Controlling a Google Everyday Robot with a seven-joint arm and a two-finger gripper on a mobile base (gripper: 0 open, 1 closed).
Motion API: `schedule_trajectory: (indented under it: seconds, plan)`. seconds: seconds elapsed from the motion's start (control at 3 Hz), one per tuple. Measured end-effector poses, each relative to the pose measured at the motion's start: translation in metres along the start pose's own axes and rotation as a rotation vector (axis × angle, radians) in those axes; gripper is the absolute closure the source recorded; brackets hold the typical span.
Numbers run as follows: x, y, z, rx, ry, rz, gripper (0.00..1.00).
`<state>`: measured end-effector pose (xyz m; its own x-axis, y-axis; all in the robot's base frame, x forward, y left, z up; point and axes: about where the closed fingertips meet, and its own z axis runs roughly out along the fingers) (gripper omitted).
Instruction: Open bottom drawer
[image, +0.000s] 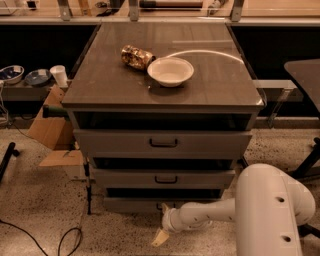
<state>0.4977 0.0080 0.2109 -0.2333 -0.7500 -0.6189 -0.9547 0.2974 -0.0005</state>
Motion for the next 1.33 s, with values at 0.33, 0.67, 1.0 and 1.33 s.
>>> schedule_trajectory:
  seconds: [0.33, 0.67, 1.0, 1.33]
  plan:
    - [0.007, -0.014, -0.004, 0.054, 0.066, 0.043, 0.00]
    - [0.010, -0.034, -0.030, 0.140, 0.115, 0.065, 0.00]
    - [0.009, -0.052, -0.051, 0.199, 0.150, 0.078, 0.00]
    - [0.011, -0.059, -0.049, 0.202, 0.167, 0.088, 0.00]
